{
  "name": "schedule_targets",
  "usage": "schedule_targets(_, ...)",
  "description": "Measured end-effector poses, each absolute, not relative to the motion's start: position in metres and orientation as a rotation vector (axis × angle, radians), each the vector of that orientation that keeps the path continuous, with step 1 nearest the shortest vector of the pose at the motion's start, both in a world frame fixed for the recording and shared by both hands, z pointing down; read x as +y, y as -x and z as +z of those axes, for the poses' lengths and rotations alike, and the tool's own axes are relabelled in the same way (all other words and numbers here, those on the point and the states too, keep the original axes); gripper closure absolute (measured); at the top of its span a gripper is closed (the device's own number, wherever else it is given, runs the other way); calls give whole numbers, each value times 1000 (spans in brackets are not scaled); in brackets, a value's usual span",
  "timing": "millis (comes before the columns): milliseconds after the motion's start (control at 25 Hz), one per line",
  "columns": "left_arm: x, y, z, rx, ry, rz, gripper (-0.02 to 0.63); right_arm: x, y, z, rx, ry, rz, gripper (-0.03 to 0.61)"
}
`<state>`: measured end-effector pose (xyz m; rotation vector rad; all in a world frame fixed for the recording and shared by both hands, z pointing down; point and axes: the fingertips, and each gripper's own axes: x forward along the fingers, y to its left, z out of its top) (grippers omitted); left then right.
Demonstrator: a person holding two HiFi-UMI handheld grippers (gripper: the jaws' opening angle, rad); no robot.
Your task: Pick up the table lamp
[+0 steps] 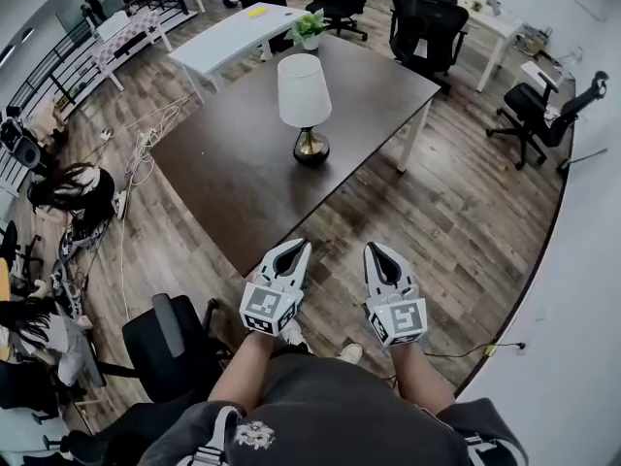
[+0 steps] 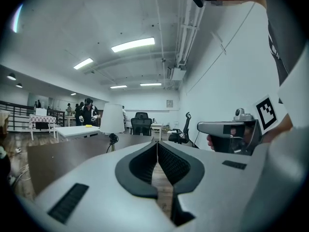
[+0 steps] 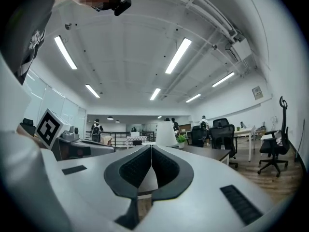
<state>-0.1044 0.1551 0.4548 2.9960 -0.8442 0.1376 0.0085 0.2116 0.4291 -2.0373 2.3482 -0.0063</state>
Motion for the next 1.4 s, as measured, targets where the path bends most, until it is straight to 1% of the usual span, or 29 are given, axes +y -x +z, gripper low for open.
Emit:
schedule_targets(160,139,110,464,-862,-2976,160,606,187,-11,429,2361,2024,-27,552)
schedule_targets(360,103,89,474,-829,-2983,155,606,143,-16,434,2374,2011,-45,552)
schedule_targets(720,12,69,467,-760,-3043,151,606,42,-19,431,2456,2026,-2,552)
schedule_targets(1120,-43,55,480,-715,-3006,150,606,-14,-22,452,2479,2056,-93,551)
schedule_targets(1400,-67,38,495,-761,-2984,191,606,-52,-43,464,2509,2012,-116,551)
